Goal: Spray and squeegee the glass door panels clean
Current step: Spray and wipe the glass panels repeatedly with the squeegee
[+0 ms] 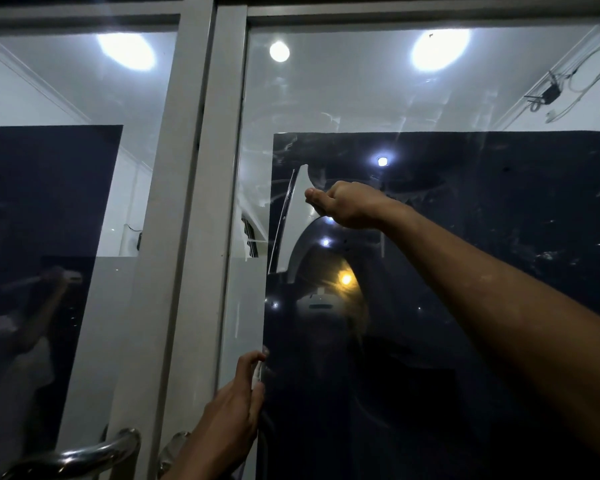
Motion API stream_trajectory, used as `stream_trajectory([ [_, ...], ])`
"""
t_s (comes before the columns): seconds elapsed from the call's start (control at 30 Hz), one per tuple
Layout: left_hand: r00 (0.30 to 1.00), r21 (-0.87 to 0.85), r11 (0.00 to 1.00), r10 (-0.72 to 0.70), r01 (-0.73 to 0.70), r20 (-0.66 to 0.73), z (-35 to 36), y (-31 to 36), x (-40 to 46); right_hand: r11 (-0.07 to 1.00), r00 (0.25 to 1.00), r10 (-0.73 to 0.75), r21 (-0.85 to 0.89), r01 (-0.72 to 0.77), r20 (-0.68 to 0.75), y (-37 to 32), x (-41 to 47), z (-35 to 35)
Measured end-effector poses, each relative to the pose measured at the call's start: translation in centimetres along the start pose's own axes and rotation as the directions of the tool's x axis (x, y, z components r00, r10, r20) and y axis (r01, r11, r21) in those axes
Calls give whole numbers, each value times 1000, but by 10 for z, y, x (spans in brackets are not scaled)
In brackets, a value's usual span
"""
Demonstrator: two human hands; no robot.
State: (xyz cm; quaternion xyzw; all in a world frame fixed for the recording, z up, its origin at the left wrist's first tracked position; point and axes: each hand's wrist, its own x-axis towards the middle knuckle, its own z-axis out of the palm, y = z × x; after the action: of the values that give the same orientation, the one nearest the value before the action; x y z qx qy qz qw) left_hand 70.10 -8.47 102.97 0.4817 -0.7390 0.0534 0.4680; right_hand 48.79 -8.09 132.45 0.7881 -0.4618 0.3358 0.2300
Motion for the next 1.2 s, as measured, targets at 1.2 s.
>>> stream_trajectory([
  [1.2,765,179,947,321,-267,-558,-190,141,211,1000,977,6,5,-5,-213,42,47,-39],
])
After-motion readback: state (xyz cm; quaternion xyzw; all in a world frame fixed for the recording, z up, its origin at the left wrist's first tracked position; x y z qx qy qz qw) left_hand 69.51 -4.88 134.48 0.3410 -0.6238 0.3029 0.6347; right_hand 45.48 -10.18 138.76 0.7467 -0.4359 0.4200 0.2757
